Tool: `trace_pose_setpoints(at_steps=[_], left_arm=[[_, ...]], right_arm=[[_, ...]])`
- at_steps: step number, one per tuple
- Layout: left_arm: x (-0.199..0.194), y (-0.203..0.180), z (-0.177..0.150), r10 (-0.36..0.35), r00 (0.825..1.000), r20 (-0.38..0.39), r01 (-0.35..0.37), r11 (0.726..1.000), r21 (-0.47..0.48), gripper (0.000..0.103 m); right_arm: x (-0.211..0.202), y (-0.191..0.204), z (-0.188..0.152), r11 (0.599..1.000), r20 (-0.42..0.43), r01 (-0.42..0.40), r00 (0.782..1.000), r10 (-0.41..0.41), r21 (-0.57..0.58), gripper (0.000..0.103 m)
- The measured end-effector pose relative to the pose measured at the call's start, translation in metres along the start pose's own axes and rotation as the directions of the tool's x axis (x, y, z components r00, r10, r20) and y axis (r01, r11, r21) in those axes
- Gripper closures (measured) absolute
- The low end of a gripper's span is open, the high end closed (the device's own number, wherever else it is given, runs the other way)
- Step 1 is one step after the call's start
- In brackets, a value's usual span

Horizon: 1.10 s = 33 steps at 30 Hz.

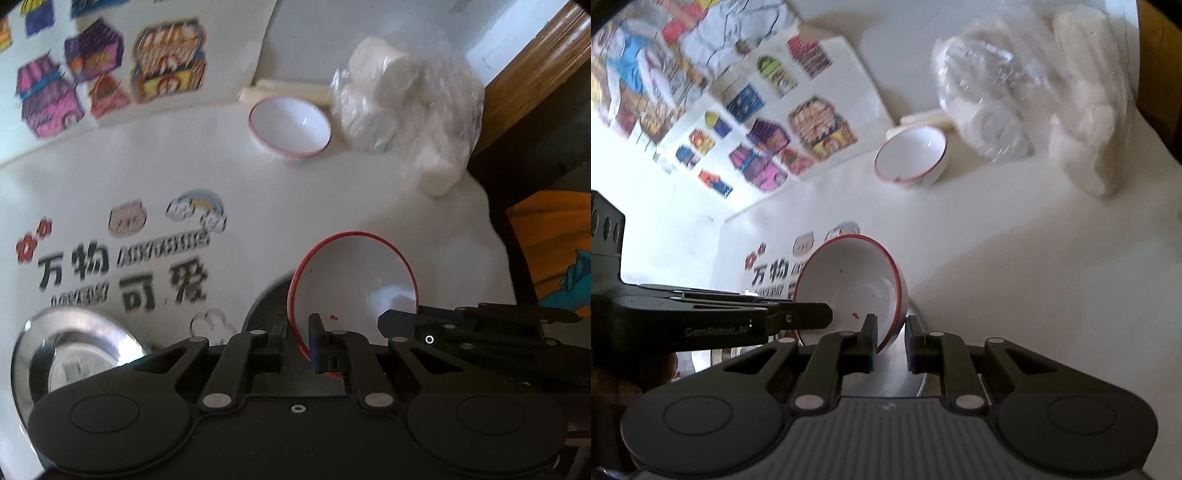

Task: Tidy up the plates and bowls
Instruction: 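Lift the white bowl with both grippers and lower it into the deep bowl, then open both grippers and move them toward the smaller white bowl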

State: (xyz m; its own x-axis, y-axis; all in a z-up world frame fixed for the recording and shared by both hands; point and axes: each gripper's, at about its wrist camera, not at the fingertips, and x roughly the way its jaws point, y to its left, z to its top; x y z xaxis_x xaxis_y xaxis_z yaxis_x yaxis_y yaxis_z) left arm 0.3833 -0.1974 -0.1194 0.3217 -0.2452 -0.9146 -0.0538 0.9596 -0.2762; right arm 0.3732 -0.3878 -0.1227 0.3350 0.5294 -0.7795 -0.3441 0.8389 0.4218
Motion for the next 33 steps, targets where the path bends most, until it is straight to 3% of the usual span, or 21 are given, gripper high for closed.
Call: trace_pose_setpoints(at_steps=[14, 33], left_arm=[[0.015, 0.004, -0.024, 0.032, 0.995, -0.095, -0.031, 1.000, 0.004, 0.091], [0.022, 0.007, -0.022, 0.075, 0.992, -0.100, -0.079, 0.996, -0.029, 0.091]], right_arm=[[0.018, 0.001, -0.020, 0.999, -0.086, 0.040, 0.995, -0.040, 0.006, 0.086], [0.028, -0.001, -0.015, 0.999, -0.108, 0.034, 0.994, -0.035, -0.014, 0.085]])
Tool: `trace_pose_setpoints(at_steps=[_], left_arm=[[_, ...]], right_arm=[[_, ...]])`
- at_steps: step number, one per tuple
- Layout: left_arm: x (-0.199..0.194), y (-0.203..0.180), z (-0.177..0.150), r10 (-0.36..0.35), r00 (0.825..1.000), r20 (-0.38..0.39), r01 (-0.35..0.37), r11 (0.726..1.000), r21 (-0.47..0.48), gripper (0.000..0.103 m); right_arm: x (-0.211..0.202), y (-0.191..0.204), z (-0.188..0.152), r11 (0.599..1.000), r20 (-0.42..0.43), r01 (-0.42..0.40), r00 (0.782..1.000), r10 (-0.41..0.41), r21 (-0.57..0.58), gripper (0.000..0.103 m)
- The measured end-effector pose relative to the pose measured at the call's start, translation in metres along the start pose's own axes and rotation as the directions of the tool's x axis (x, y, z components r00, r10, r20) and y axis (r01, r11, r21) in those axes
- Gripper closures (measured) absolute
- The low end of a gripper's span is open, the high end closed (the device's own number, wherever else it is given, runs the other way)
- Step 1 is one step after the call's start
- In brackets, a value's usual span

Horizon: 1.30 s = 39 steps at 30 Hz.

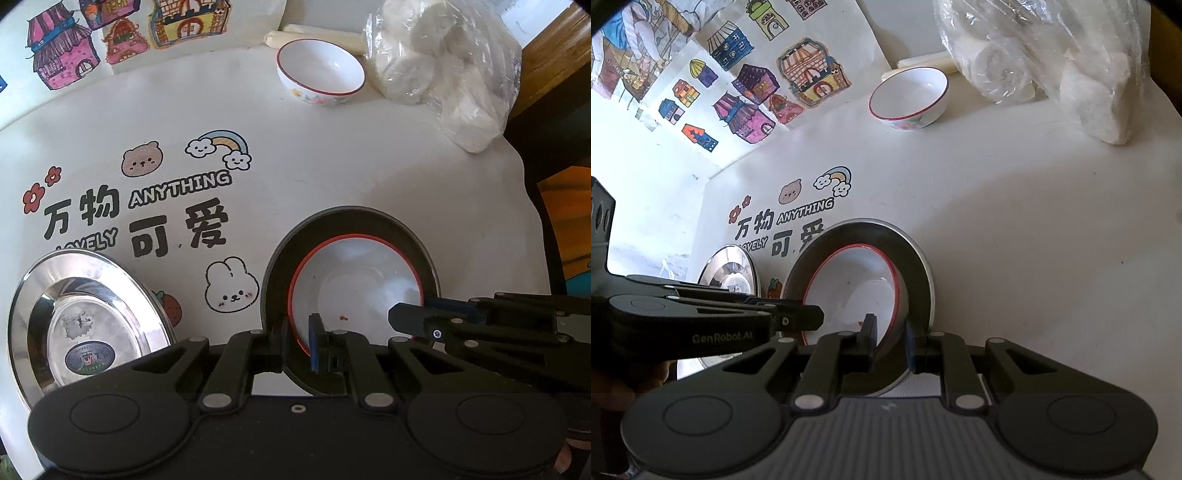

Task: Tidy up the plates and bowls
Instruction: 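Open both grippers and move them toward the smaller white bowl, then close both grippers on the rim of the smaller white bowl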

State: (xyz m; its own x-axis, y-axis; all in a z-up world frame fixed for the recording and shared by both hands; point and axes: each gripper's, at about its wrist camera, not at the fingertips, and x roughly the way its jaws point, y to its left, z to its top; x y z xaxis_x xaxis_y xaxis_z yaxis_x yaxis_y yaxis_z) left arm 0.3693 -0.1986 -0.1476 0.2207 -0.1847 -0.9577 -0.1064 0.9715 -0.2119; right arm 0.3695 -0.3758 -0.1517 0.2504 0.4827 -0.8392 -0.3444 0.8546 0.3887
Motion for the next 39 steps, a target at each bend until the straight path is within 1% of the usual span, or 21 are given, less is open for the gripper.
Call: trace_pose_setpoints(at_steps=[4, 13, 20, 21, 22, 24, 25, 26, 27, 28, 29, 30, 33, 34, 35, 37, 39], left_arm=[[-0.003, -0.001, 0.000, 0.003, 1.000, 0.013, -0.003, 1.000, -0.009, 0.090], [-0.012, -0.003, 0.003, 0.005, 1.000, 0.030, -0.005, 1.000, -0.021, 0.087], [-0.030, -0.005, 0.010, -0.002, 0.996, 0.090, 0.006, 0.999, -0.035, 0.080], [-0.031, -0.005, 0.013, 0.000, 0.995, 0.102, 0.004, 0.999, -0.038, 0.072], [-0.033, -0.005, 0.016, 0.004, 0.993, 0.115, 0.001, 0.999, -0.043, 0.067], [-0.035, -0.005, 0.023, 0.013, 0.990, 0.140, -0.005, 0.998, -0.058, 0.044], [-0.035, -0.004, 0.027, 0.015, 0.989, 0.150, -0.005, 0.998, -0.064, 0.039], [-0.035, -0.003, 0.031, 0.017, 0.987, 0.158, -0.006, 0.998, -0.069, 0.031], [-0.035, -0.002, 0.035, 0.021, 0.986, 0.167, -0.008, 0.997, -0.077, 0.024], [-0.034, -0.001, 0.039, 0.025, 0.984, 0.175, -0.010, 0.996, -0.089, 0.021], [-0.033, 0.001, 0.044, 0.028, 0.983, 0.182, -0.010, 0.995, -0.101, 0.016], [-0.032, 0.003, 0.049, 0.031, 0.982, 0.188, -0.009, 0.993, -0.115, 0.011], [-0.026, 0.007, 0.062, 0.050, 0.979, 0.199, -0.019, 0.988, -0.153, 0.004], [-0.024, 0.009, 0.067, 0.054, 0.978, 0.203, -0.021, 0.986, -0.165, 0.003], [-0.022, 0.010, 0.072, 0.061, 0.977, 0.206, -0.023, 0.984, -0.178, 0.002], [-0.018, 0.013, 0.083, 0.077, 0.975, 0.208, -0.035, 0.979, -0.199, 0.002], [-0.013, 0.015, 0.094, 0.091, 0.974, 0.208, -0.045, 0.976, -0.214, 0.001]], right_arm=[[0.000, 0.001, 0.001, 1.000, -0.002, -0.007, 1.000, 0.007, -0.011, 0.082], [-0.010, -0.001, 0.002, 0.999, 0.007, -0.016, 1.000, 0.017, -0.030, 0.081], [-0.027, -0.004, 0.006, 0.999, 0.048, -0.016, 0.999, 0.018, -0.052, 0.077], [-0.029, -0.006, 0.008, 0.999, 0.055, -0.018, 0.998, 0.021, -0.049, 0.076], [-0.031, -0.008, 0.010, 0.999, 0.061, -0.023, 0.998, 0.026, -0.044, 0.074], [-0.034, -0.014, 0.014, 0.999, 0.073, -0.034, 0.997, 0.036, -0.031, 0.071], [-0.035, -0.018, 0.016, 0.999, 0.080, -0.037, 0.996, 0.039, -0.025, 0.068], [-0.035, -0.021, 0.018, 0.999, 0.085, -0.040, 0.996, 0.041, -0.019, 0.066], [-0.035, -0.024, 0.021, 0.999, 0.090, -0.042, 0.995, 0.043, -0.013, 0.061], [-0.036, -0.027, 0.023, 0.999, 0.095, -0.043, 0.995, 0.043, -0.005, 0.055], [-0.036, -0.031, 0.025, 0.999, 0.102, -0.044, 0.994, 0.044, 0.002, 0.051], [-0.036, -0.034, 0.028, 0.999, 0.110, -0.046, 0.993, 0.045, 0.010, 0.046], [-0.036, -0.043, 0.039, 0.998, 0.135, -0.050, 0.990, 0.046, 0.031, 0.033], [-0.035, -0.045, 0.044, 0.998, 0.143, -0.052, 0.989, 0.046, 0.037, 0.028], [-0.034, -0.048, 0.049, 0.998, 0.150, -0.053, 0.988, 0.046, 0.042, 0.026], [-0.031, -0.052, 0.058, 0.997, 0.165, -0.055, 0.985, 0.046, 0.050, 0.016], [-0.027, -0.054, 0.068, 0.997, 0.174, -0.058, 0.984, 0.048, 0.058, 0.015]])
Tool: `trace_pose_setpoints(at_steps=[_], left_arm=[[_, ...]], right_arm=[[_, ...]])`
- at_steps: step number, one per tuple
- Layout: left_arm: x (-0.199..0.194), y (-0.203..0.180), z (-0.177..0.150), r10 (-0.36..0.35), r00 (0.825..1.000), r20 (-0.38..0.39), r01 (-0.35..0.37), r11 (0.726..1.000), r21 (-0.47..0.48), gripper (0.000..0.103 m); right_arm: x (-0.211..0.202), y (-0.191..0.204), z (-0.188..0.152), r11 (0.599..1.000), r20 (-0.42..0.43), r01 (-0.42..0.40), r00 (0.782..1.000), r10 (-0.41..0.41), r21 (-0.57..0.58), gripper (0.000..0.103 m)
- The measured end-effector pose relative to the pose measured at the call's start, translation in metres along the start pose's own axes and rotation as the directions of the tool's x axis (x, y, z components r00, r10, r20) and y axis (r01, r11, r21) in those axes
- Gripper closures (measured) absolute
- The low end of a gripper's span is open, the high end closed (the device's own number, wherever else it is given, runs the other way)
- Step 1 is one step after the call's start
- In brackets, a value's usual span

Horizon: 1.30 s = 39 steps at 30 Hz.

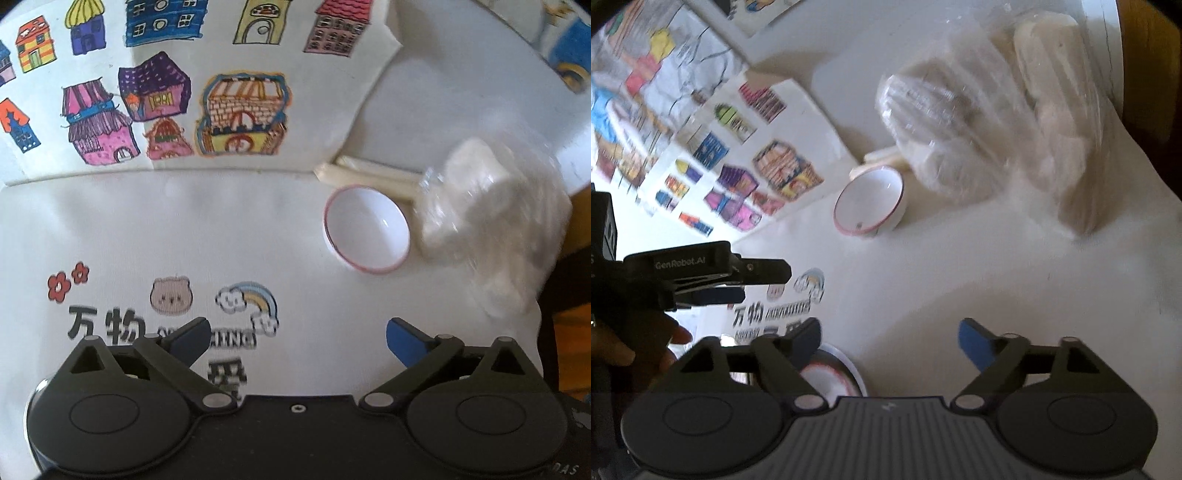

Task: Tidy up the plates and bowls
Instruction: 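Close both grippers on the rim of the smaller white bowl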

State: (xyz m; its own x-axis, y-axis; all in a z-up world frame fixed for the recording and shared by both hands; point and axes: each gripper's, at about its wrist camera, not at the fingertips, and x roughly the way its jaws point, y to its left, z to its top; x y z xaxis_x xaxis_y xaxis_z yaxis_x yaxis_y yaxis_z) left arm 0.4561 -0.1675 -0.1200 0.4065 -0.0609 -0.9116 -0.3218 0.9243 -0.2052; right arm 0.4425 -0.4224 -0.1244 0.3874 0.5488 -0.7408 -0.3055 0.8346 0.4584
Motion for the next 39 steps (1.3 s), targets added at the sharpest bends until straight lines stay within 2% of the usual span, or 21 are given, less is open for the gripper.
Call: trace_pose_setpoints(at_steps=[6, 13, 20, 26, 35, 39], left_arm=[[0.020, 0.002, 0.025, 0.024, 0.999, 0.021, -0.023, 0.999, -0.031, 0.001], [0.043, 0.002, 0.050, 0.025, 0.999, 0.030, -0.024, 0.999, -0.030, 0.001], [0.069, -0.004, 0.063, 0.041, 0.999, -0.005, -0.041, 0.999, -0.003, 0.001], [0.084, -0.006, 0.066, 0.044, 0.998, -0.035, -0.044, 0.999, -0.001, 0.001], [0.100, -0.009, 0.071, 0.049, 0.997, -0.064, -0.049, 0.999, -0.003, 0.001], [0.098, -0.009, 0.070, 0.046, 0.997, -0.063, -0.046, 0.999, -0.005, 0.003]], right_arm=[[0.020, -0.010, 0.021, 0.999, 0.029, 0.006, 1.000, -0.007, 0.035, 0.005], [0.046, -0.016, 0.037, 0.994, 0.063, 0.023, 0.998, -0.030, 0.108, 0.004], [0.073, -0.016, 0.051, 0.987, 0.077, 0.041, 0.996, -0.053, 0.154, 0.004], [0.091, -0.011, 0.055, 0.989, 0.073, 0.072, 0.994, -0.082, 0.131, 0.003], [0.105, -0.005, 0.058, 0.989, 0.082, 0.100, 0.991, -0.109, 0.104, 0.009], [0.104, -0.003, 0.058, 0.991, 0.083, 0.101, 0.991, -0.108, 0.082, 0.020]])
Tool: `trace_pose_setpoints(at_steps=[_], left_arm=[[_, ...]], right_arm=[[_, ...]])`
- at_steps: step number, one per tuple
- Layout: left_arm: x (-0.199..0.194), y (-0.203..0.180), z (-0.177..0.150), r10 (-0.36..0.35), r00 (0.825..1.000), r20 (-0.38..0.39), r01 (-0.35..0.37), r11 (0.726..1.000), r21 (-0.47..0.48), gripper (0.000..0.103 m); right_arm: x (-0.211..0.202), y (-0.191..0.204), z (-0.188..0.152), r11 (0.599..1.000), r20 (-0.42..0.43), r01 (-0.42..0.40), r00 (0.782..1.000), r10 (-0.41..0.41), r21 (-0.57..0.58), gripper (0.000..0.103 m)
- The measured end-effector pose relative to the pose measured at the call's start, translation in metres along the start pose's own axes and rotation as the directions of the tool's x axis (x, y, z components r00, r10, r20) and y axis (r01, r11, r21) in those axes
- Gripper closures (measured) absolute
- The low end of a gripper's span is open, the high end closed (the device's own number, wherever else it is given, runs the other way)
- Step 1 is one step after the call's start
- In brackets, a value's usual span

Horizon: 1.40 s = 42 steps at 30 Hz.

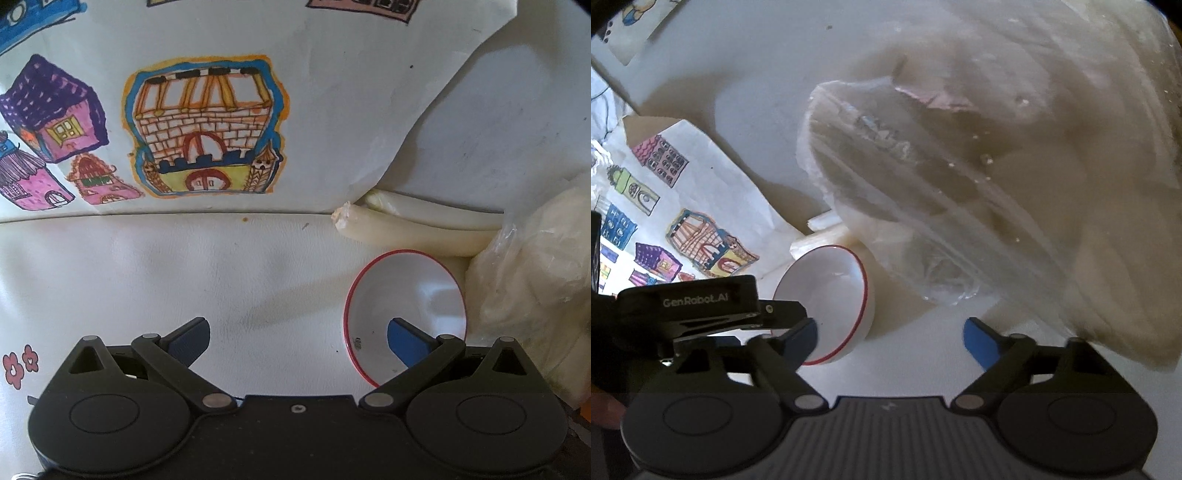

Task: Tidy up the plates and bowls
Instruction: 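Close both grippers on the rim of the smaller white bowl, then lift the smaller white bowl with both grippers and lower it into the stack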

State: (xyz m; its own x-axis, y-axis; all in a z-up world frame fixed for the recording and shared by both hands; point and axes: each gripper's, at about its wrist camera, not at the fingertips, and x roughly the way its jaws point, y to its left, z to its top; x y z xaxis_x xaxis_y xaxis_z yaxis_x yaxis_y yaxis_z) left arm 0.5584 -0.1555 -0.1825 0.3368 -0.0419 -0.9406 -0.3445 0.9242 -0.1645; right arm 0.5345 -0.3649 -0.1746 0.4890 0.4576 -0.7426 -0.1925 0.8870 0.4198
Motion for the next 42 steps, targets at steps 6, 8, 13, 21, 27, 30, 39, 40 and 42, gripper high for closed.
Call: trace_pose_setpoints(at_steps=[6, 8, 13, 21, 27, 30, 39, 40, 42], left_arm=[[0.001, -0.001, 0.000, -0.032, 0.999, -0.002, 0.032, 0.999, 0.009, 0.015], [0.000, -0.004, 0.001, -0.030, 1.000, 0.003, 0.030, 1.000, 0.010, 0.016], [0.000, -0.011, 0.003, -0.045, 0.999, 0.004, 0.045, 0.999, 0.007, 0.030], [-0.003, -0.021, -0.002, -0.112, 0.993, -0.020, 0.113, 0.993, 0.019, 0.067], [-0.009, -0.026, -0.004, -0.116, 0.993, -0.024, 0.117, 0.992, 0.045, 0.085], [-0.012, -0.024, -0.011, -0.121, 0.992, -0.030, 0.122, 0.992, 0.040, 0.086], [-0.028, -0.028, -0.044, -0.155, 0.988, -0.004, 0.155, 0.986, 0.056, 0.085], [-0.031, -0.029, -0.048, -0.160, 0.987, 0.001, 0.159, 0.985, 0.059, 0.085], [-0.038, -0.030, -0.053, -0.167, 0.986, 0.011, 0.166, 0.984, 0.071, 0.085]], right_arm=[[0.001, 0.001, 0.001, 1.000, -0.008, -0.016, 1.000, 0.016, -0.002, 0.039], [0.003, 0.002, 0.002, 1.000, -0.014, -0.025, 1.000, 0.025, 0.000, 0.043], [0.005, 0.004, 0.004, 0.999, -0.025, -0.048, 0.999, 0.048, -0.007, 0.057], [0.007, 0.002, 0.003, 0.992, -0.035, -0.127, 0.991, 0.126, -0.016, 0.078], [0.002, 0.004, 0.000, 0.992, -0.046, -0.122, 0.992, 0.121, -0.026, 0.080], [-0.002, 0.003, -0.004, 0.993, -0.055, -0.112, 0.992, 0.111, -0.032, 0.081], [-0.036, 0.004, -0.019, 0.991, -0.042, -0.113, 0.993, 0.111, -0.065, 0.082], [-0.039, 0.004, -0.020, 0.991, -0.039, -0.112, 0.993, 0.109, -0.069, 0.082], [-0.048, 0.005, -0.024, 0.991, -0.031, -0.107, 0.994, 0.105, -0.074, 0.082]])
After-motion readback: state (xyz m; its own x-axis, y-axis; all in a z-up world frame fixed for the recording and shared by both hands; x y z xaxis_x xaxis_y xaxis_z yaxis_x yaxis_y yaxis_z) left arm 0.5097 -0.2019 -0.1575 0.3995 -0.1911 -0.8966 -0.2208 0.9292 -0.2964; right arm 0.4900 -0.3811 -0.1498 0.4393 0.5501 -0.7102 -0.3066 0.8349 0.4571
